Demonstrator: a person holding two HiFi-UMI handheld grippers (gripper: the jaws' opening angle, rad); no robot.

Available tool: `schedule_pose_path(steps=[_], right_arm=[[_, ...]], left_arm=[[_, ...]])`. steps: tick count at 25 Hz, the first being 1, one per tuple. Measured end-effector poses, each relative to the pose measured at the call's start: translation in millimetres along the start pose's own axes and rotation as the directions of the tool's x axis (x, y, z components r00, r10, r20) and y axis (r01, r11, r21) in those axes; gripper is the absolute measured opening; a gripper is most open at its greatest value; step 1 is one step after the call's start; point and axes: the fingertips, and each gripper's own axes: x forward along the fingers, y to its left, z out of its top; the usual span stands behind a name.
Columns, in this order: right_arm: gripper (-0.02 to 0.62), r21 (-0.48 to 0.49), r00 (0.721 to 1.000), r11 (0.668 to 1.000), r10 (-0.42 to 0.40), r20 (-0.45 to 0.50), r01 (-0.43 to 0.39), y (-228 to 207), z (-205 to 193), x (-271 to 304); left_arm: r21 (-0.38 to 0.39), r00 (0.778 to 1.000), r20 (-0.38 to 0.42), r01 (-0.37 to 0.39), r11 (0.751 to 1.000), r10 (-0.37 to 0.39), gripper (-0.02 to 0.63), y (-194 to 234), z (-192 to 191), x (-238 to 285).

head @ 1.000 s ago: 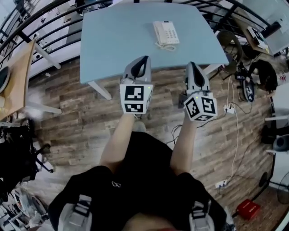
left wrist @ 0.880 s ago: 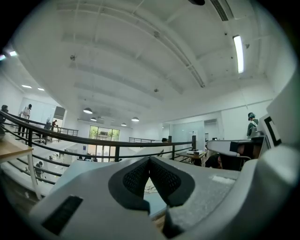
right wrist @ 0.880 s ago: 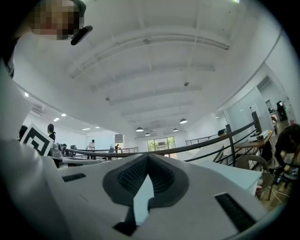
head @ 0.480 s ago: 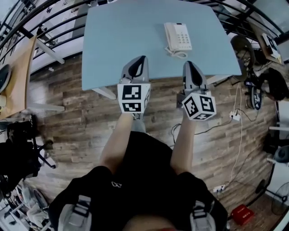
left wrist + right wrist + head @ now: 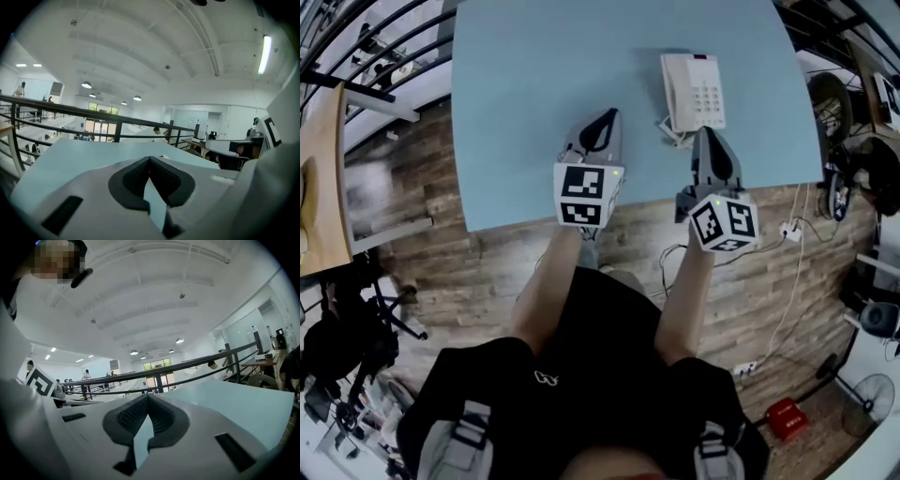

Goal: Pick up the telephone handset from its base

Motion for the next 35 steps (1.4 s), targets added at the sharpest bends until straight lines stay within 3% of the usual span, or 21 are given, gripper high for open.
schedule_pose_path(steps=[9,20,22,29,33,35], right_arm=[[-0.005,0.004,0.992,0.996,-0.093,-0.08,0.093,-38,-11,53],[0.0,-0.008,0.959,0.999,-0.045,-0.28,0.044,-80,-72,85],[0.074,-0.004,0.95,1.0,-0.025,-0.311,0.025,-84,-80,95],[0.162,-0.086,0.888,0.996,-0.02,-0.459,-0.021,-97,-102,123],[0.243,-0.103,0.831,0.994,-0.032,-0.555,-0.031,-97,-123,136],[0.249,-0.115,0.81,0.993,-0.045,-0.585,-0.028,-97,-132,143]], left_arm=[[-0.052,0.995,-0.063,0.079,0.995,-0.083,-0.002,18,4,80],[-0.052,0.984,-0.143,0.099,0.994,-0.105,-0.002,19,-18,124],[-0.051,0.983,-0.15,0.096,0.994,-0.103,-0.002,22,-20,127],[-0.031,0.982,-0.162,0.096,0.995,-0.1,-0.002,17,-21,138],[-0.029,0.983,-0.164,0.078,0.997,-0.082,-0.002,25,-19,140],[-0.029,0.983,-0.165,0.072,0.997,-0.076,-0.002,27,-19,142]])
